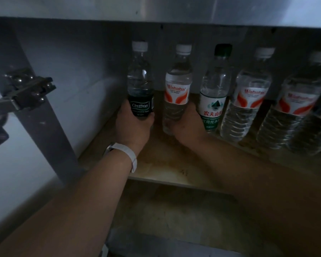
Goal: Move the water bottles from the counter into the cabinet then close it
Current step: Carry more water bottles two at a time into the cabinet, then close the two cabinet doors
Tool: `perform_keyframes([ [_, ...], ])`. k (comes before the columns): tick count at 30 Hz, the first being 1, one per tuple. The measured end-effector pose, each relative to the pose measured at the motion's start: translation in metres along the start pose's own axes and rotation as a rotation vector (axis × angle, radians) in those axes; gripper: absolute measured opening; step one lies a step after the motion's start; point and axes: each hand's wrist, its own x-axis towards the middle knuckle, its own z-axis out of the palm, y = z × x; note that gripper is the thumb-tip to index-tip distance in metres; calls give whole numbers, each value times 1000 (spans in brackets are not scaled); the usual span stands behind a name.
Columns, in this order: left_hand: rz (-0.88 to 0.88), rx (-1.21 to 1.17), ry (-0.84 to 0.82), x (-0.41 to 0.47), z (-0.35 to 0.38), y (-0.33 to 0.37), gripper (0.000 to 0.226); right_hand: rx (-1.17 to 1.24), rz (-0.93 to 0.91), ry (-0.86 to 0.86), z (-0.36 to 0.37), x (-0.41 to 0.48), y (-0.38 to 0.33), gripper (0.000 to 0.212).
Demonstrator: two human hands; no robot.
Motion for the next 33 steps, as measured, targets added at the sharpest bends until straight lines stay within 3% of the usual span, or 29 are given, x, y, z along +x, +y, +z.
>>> perform_keyframes([
  [6, -11, 13, 9, -3, 5, -3, 64, -73, 41, -117, -1, 10, 3, 62],
  [10, 41, 93, -19, -16, -1, -3, 73, -26, -24, -155, -11, -8, -2, 43],
  [13, 64, 136, -58, -34, -10, 10, 65, 24, -69, -173, -24, -29, -13, 25],
  [16, 109, 227, -166, -60, -19, 26, 71, 44, -112, -166, -44, -53, -21, 12],
  [18, 193, 354, -257, -78, -23, 32, 78, 36, -140, -146, -57, -70, -20, 26],
  [21, 334, 448, -326, -102, -25, 38, 75, -160, -171, -143, -77, -93, -10, 48],
  [27, 647, 695, -365, -134, -10, 50, 63, -608, -331, -166, -121, -127, 17, 50],
  [33, 753, 809, -457, -167, -17, 81, 51, -642, -285, -262, -157, -166, 30, 54],
])
